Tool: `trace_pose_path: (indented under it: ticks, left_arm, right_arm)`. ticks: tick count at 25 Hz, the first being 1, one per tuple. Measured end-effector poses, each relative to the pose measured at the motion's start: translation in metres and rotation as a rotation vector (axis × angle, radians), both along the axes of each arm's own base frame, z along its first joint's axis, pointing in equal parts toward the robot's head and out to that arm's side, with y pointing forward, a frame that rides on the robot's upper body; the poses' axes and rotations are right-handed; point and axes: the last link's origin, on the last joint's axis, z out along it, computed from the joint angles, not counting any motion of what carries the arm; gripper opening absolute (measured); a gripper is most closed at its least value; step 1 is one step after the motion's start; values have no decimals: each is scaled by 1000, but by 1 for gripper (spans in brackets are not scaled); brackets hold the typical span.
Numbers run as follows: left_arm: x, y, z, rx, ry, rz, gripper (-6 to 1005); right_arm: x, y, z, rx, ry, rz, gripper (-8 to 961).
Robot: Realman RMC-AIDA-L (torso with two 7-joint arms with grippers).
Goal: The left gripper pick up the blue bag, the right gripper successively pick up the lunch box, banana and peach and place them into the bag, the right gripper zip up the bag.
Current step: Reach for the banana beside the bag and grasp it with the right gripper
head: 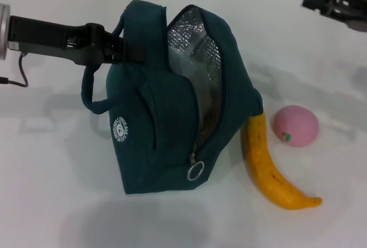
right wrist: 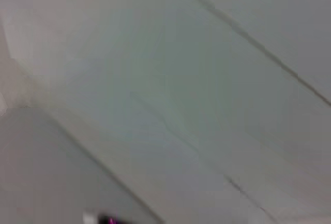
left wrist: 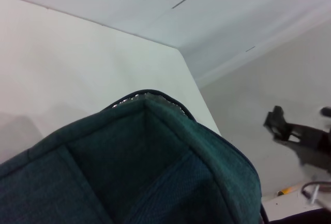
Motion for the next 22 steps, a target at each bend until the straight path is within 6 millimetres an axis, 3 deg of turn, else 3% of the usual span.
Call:
trace_pose_path:
  ticks: [3, 10, 17, 22]
  left_arm:
    - [0, 0, 0, 1, 0, -1, 39]
    - [2, 1, 0, 0, 1, -8, 39]
    - [4, 3, 0, 1, 5, -13, 40]
    - [5, 6, 2, 14, 12, -13, 40]
  right_arm:
    - [-7, 3, 21, -40, -164, 38, 728]
    - [-38, 21, 46, -281, -566, -33, 727]
    - [-72, 29, 48, -524, -830, -86, 725]
    - [-99, 32, 26, -674, -984, -58, 724]
